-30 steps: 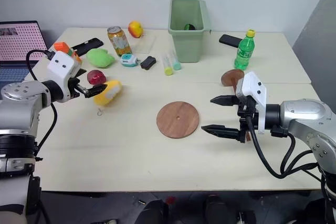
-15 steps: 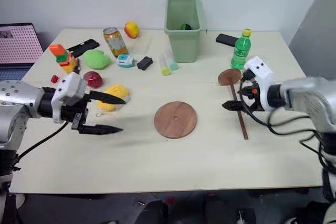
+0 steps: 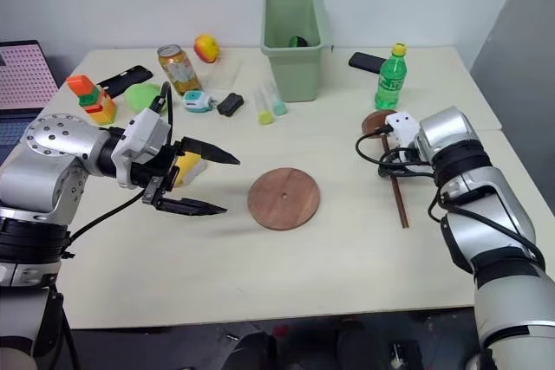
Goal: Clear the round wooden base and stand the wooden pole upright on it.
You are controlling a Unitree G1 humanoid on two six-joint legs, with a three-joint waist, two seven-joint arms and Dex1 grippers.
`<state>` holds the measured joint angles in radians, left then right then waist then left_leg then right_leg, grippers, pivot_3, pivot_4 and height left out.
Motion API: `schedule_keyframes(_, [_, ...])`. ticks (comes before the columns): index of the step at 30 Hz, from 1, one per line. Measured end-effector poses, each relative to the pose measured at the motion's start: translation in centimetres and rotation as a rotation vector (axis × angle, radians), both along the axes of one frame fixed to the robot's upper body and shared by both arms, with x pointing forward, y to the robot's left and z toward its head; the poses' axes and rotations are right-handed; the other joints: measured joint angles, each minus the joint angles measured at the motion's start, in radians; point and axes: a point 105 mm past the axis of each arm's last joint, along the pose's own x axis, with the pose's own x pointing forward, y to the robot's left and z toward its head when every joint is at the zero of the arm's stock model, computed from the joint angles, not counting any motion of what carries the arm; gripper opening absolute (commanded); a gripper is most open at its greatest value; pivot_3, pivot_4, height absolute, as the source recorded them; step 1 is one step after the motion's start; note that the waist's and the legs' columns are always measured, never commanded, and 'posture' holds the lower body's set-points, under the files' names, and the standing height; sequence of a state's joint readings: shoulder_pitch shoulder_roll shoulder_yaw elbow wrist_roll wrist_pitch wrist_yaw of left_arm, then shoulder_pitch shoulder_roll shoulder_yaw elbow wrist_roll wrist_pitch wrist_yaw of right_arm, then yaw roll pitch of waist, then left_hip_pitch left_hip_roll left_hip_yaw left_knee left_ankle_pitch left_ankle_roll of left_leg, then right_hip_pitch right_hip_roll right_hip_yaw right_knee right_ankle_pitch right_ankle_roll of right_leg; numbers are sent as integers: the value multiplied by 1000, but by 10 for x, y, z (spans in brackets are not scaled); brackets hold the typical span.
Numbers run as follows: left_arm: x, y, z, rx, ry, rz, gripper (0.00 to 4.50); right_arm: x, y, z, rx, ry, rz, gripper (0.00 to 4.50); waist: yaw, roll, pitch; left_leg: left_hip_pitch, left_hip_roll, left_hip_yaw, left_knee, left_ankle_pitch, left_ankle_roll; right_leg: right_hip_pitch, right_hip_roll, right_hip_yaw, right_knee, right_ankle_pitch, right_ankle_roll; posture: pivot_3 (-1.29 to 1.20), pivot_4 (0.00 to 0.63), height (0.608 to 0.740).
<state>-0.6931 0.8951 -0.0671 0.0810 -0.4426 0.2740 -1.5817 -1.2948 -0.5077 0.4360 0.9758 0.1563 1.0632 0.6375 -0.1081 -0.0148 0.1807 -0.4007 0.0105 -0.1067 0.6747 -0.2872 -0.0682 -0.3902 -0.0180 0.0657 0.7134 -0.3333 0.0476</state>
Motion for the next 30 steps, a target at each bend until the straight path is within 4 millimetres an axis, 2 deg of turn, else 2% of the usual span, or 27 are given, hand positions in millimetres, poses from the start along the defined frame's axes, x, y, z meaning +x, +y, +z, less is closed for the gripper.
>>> schedule_keyframes(6, [-4,0,-7,10,19,-4,4500,0,-3,-2,4,17,3,1384,-7,0,0,0,0,0,0,0,0,0,0,0,0,0,0,0,150,740])
schedule_keyframes(8, [-5,-1,-7,13,16,-8,4500,-2,-2,-1,22,28,-2,1056,-6,0,0,0,0,0,0,0,0,0,0,0,0,0,0,0,150,740])
schedule_keyframes(11, [-5,-1,-7,13,15,-8,4500,-5,-2,1,64,51,-29,332,-6,0,0,0,0,0,0,0,0,0,0,0,0,0,0,0,150,740])
schedule_keyframes(15, [-4,-1,-7,8,17,9,4500,-7,1,15,209,36,-99,244,-6,0,0,0,0,0,0,0,0,0,0,0,0,0,0,0,150,740])
schedule_keyframes(17, [-2,0,-7,1,19,28,4500,-2,9,36,322,-37,-101,244,-5,1,1,0,0,0,0,0,0,0,0,1,1,0,0,0,150,740])
schedule_keyframes(19, [-1,2,-7,-14,24,56,4500,1,21,69,435,-154,-58,244,-5,1,1,0,0,0,0,0,1,0,0,0,1,0,0,0,150,740])
schedule_keyframes(20, [0,4,-9,-21,38,77,4500,0,30,94,494,-250,-6,244,-5,2,1,0,0,0,0,0,1,0,0,0,1,0,0,0,150,740])
schedule_keyframes(21, [0,5,-11,-24,44,84,4500,-2,33,105,515,-300,22,244,-6,2,1,0,1,-1,-1,-1,1,0,0,0,1,0,0,0,150,740])
schedule_keyframes(22, [0,8,-16,-29,65,101,4500,-7,44,129,559,-429,90,244,-6,1,1,0,1,-1,-2,-1,2,1,0,-1,0,0,0,0,150,740])
schedule_keyframes(24, [0,13,-23,-29,93,132,4500,-18,67,145,631,-661,199,244,-6,0,-1,0,2,-3,-2,-1,2,1,0,-2,1,0,0,0,150,740])
schedule_keyframes(25, [-1,16,-27,-24,113,149,4500,-31,87,144,709,-757,276,244,-7,0,-1,1,2,-2,-3,-1,2,1,0,-1,1,0,0,0,150,740])
schedule_keyframes(26, [-2,16,-29,-24,123,153,4500,-39,98,137,754,-778,305,244,-8,0,-1,1,2,-2,-4,-1,2,1,0,-1,1,0,0,0,150,740])
schedule_keyframes(28, [-2,16,-29,-28,136,161,4500,-55,131,109,809,-764,376,244,-7,1,0,0,1,-2,-3,0,1,0,0,-1,2,0,0,0,150,740])
schedule_keyframes(30, [0,19,-29,-33,129,188,4500,-69,155,94,815,-813,442,244,-3,1,0,1,0,-2,-2,0,0,1,0,-1,1,0,0,0,150,740])
